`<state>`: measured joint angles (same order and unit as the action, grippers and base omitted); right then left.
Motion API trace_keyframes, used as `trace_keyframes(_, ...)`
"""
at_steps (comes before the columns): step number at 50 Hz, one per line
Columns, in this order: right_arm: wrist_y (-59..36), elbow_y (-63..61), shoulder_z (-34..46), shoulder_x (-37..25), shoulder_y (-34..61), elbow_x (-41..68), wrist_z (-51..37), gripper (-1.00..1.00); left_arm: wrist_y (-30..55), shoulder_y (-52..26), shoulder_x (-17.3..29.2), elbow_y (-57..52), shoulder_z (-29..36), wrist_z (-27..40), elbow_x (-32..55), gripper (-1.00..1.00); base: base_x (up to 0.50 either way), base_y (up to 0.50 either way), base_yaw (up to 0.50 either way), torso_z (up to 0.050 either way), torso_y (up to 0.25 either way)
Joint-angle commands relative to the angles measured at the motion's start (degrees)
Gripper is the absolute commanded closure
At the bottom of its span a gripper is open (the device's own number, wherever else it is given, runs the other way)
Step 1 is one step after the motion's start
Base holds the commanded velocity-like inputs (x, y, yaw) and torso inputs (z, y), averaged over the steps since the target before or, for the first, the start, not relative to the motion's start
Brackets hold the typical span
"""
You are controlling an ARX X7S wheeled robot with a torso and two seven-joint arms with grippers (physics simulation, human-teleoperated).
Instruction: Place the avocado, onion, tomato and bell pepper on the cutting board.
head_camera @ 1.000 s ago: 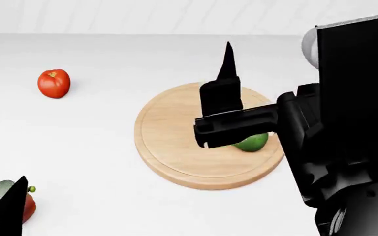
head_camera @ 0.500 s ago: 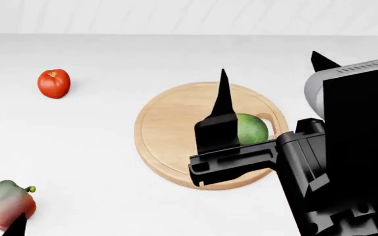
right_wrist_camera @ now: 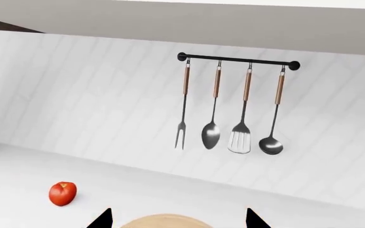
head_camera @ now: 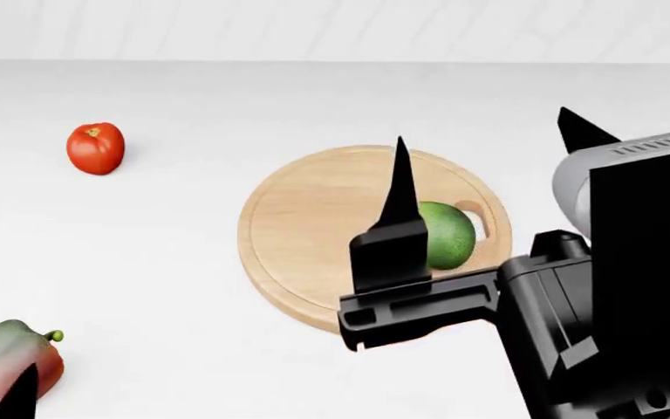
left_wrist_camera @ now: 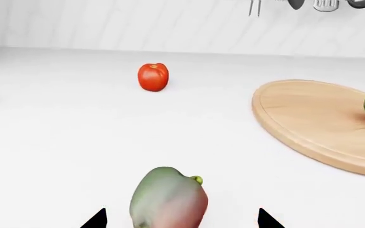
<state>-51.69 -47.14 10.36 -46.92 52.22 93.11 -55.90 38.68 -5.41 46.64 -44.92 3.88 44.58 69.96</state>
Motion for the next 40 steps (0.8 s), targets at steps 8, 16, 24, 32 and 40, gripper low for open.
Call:
trace_keyframes(8,0.8,-1.1,-0.2,-0.8,0.2,2.4,-2.1,-1.0,1.5,-5.7,-3.4,8.8,5.4,-4.2,-4.6,-1.0,0.0,0.0,0.0,0.0,0.0)
trace_keyframes(16,1.0,-1.1,-0.1,-0.8,0.4,2.8,-2.6,-1.0,0.9,-7.1,-4.5,12.6,7.8,-6.8,-8.5,-1.0,0.0,0.0,0.0,0.0,0.0)
trace_keyframes(24,1.6,-1.4,-0.4,-1.0,-0.8,2.9,-2.8,-1.0,0.0,-6.9,-5.4,16.0,8.9,-8.9,-10.1,-1.0,0.0,0.0,0.0,0.0,0.0)
trace_keyframes(32,2.2,-2.0,-0.6,-1.5,-1.2,4.2,-3.7,-1.0,-0.5,-6.7,-5.9,18.2,9.6,-9.8,-11.1,-1.0,0.0,0.0,0.0,0.0,0.0)
trace_keyframes(40,2.8,-2.7,-1.2,-2.1,-2.0,4.8,-4.2,-1.0,-1.4,-5.9,-6.3,19.6,9.5,-10.3,-11.6,-1.0,0.0,0.0,0.0,0.0,0.0)
